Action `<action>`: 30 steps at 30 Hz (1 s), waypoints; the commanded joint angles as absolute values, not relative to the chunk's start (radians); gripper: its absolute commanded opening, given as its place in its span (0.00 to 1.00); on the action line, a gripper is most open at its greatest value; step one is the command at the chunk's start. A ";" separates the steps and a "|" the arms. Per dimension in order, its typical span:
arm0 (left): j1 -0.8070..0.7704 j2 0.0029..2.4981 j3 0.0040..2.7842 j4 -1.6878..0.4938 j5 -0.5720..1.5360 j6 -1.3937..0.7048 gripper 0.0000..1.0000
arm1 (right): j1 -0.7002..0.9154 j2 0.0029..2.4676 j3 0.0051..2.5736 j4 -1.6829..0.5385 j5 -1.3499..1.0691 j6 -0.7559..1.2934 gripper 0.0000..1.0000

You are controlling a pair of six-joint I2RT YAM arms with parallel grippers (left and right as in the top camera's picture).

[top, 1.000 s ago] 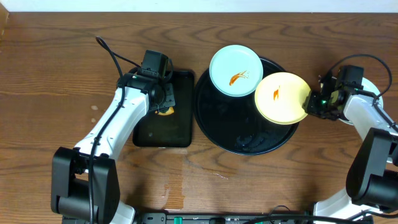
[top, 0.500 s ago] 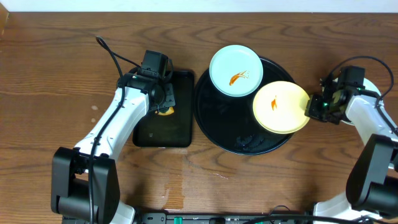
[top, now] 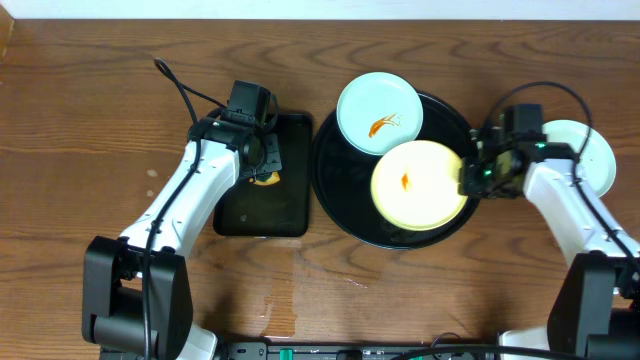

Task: Clean dirty plates on tray and stack at the side

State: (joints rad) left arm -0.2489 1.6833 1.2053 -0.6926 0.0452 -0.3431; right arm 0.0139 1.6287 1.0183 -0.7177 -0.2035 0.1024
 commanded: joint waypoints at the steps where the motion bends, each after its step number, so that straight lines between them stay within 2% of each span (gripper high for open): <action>1: -0.248 1.679 1.196 -0.695 0.038 -0.353 0.07 | 0.067 1.624 0.975 -0.690 -0.179 0.148 0.01; 9: -0.248 1.781 1.195 -0.691 0.041 -0.352 0.08 | 0.112 1.624 0.876 -0.546 -0.161 0.194 0.01; 21: -0.246 1.985 1.195 -0.661 0.024 -0.348 0.08 | 0.117 1.624 0.873 -0.516 -0.162 0.194 0.01; 25: -0.245 2.001 1.195 -0.661 -0.056 -0.349 0.08 | 0.117 1.624 0.873 -0.512 -0.161 0.194 0.01; 30: -0.246 1.959 1.208 -0.672 -0.051 -0.347 0.08 | 0.117 1.624 0.873 -0.475 -0.161 0.195 0.01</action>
State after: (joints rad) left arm -0.2565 1.9316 1.2095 -0.6678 0.0135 -0.3431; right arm 0.1081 1.6287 0.8795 -0.4931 -0.1734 0.1791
